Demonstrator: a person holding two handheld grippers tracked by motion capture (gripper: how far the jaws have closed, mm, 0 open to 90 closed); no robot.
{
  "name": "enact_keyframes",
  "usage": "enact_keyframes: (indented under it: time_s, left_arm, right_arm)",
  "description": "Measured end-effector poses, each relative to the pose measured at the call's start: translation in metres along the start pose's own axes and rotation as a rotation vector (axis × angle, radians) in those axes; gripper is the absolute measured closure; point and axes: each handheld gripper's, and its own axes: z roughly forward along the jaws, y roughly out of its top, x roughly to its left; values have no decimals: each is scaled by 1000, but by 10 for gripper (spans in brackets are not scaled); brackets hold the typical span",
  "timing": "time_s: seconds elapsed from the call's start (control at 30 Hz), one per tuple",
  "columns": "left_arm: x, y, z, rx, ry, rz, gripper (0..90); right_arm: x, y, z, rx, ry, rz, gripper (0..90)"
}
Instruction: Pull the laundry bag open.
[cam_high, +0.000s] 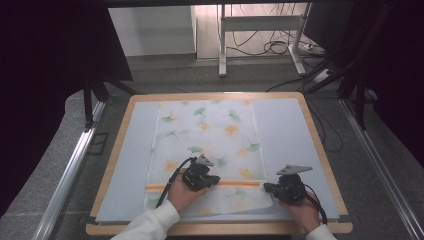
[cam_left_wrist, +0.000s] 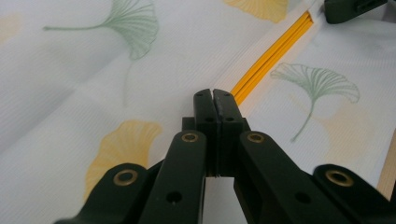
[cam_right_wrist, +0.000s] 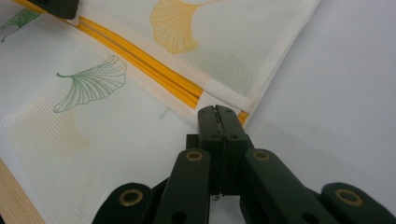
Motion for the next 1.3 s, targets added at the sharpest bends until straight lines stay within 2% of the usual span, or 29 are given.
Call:
enact_keyframes:
  time_s: [0.27,0.47,0.67,1.03,1.3]
  left_arm:
    - [9,-10,-11,-9,8,-21,900]
    - [11,-14,-14,-8,20,-16,900]
    - [19,-22,-21,-17,20,-44,900]
    - [26,-31,-31,-20,35,-50,900]
    - [35,-40,-40,-26,47,-74,900]
  right_arm:
    - [0,0,0,2,2,3,900]
    - [0,0,0,4,3,1,900]
    - [-1,0,0,1,4,0,900]
    - [-1,0,0,1,4,1,900]
    - [-1,0,0,1,4,0,900]
